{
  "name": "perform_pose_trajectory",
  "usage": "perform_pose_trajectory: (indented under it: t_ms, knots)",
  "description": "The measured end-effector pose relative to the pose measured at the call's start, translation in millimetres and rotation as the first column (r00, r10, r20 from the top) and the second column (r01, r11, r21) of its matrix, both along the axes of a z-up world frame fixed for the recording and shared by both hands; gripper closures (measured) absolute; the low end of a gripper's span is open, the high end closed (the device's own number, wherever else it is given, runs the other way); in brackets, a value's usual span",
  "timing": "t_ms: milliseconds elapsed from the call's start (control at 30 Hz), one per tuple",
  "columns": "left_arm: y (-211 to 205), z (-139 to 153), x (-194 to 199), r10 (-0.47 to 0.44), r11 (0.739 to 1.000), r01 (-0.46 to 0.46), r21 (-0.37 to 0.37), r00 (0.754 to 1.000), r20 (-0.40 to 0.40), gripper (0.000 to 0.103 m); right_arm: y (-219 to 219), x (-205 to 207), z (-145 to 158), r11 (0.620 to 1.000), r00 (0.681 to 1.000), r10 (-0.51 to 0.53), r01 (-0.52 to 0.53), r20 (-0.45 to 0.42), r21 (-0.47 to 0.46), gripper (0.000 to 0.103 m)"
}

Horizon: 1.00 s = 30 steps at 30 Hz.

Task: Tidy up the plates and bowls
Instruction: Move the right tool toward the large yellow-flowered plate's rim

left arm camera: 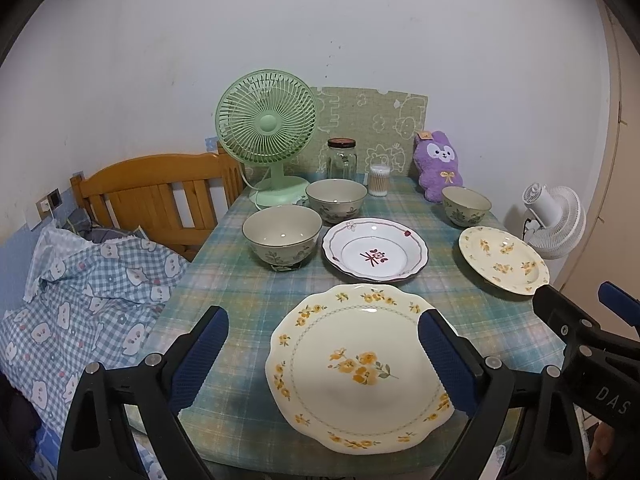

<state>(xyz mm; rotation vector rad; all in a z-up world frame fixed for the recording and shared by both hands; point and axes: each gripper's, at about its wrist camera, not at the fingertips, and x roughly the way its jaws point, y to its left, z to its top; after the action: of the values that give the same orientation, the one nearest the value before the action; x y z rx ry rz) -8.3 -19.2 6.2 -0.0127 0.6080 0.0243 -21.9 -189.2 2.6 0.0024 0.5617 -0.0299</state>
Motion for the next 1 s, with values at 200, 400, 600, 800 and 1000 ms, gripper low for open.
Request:
perform_pose_trajectory:
  t_ms: [200, 400, 600, 800, 1000]
  knots:
    - [-1.4, -1.4, -0.3, 0.001, 1.000, -0.001, 0.000, 1.000, 0.001, 0.007, -0.1, 0.4, 0.4, 1.000, 1.000, 0.000, 0.000, -0.001, -0.001, 0.000]
    - [-1.9, -1.9, -0.6, 0.002, 1.000, -0.002, 0.001, 1.000, 0.000, 0.007, -0.6, 0.5, 0.3, 1.000, 1.000, 0.000, 0.000, 0.000, 0.000, 0.000]
    - [-3.2, -2.9, -0.5, -0.004, 1.000, 0.004, 0.004, 1.000, -0.001, 0.007, -4.5, -0.4, -1.0, 1.000, 1.000, -0.007, 0.007, 0.000, 0.005, 0.000]
    - [-3.2, -3.0, -0.7, -0.005, 1.000, 0.005, 0.004, 1.000, -0.002, 0.007, -4.9, 0.2, -1.2, 1.000, 1.000, -0.009, 0.009, -0.001, 0.006, 0.000]
    - [-3.4, -3.1, -0.7, -0.005, 1.000, 0.005, 0.004, 1.000, -0.001, 0.008, -4.8, 0.6, -0.9, 1.000, 1.000, -0.009, 0.009, -0.001, 0.007, 0.000]
